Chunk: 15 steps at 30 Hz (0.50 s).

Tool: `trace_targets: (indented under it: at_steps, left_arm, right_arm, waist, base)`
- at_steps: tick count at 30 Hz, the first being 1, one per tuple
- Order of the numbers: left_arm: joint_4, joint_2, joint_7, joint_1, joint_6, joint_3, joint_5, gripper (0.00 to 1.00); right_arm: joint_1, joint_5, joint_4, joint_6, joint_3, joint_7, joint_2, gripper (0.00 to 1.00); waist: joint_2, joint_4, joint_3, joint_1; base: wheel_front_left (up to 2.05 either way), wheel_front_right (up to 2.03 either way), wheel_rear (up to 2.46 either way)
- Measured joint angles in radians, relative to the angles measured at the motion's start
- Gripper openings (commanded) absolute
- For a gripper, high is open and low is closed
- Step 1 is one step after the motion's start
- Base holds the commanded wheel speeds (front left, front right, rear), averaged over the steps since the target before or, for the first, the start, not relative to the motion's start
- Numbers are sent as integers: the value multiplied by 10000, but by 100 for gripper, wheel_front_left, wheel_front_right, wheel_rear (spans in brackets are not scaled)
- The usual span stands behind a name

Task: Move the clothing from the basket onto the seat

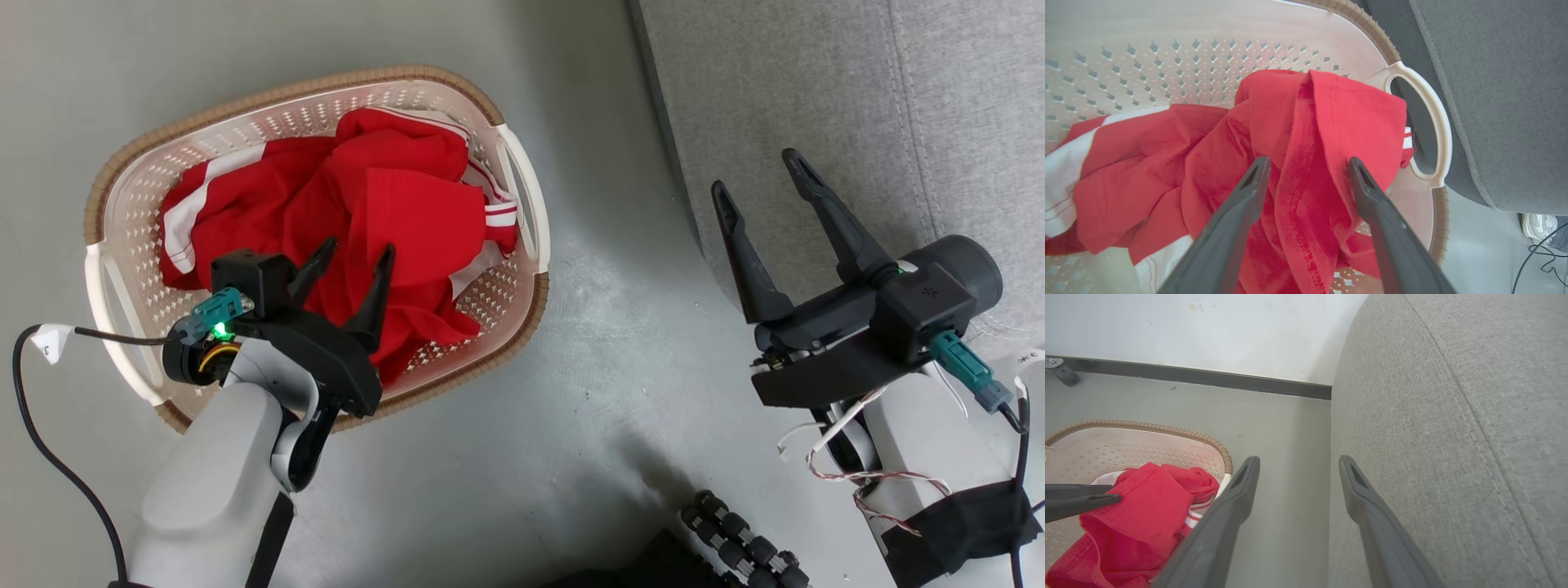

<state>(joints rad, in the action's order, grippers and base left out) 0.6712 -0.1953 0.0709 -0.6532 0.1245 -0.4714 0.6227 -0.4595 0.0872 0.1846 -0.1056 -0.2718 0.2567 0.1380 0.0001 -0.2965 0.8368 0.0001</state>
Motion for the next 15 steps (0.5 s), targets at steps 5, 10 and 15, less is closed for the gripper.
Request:
trace_targets:
  at_steps: [5,10,15]
  left_arm:
    - [150,10,13,-96,0,-165,33,100]
    - [311,63,104,-221,0,-276,105,100]
    - [420,96,115,-262,0,-525,192,60]
  right_arm:
    - [27,-2,-100,2,88,0,48,100]
    - [79,-10,-104,12,115,0,65,100]
    - [90,-13,-107,12,115,0,65,100]
  waist:
    - [0,72,164,0]
    - [-1,153,263,0]
    - [0,205,305,0]
  base:
    - [0,0,0]
    - [0,0,0]
    - [0,0,0]
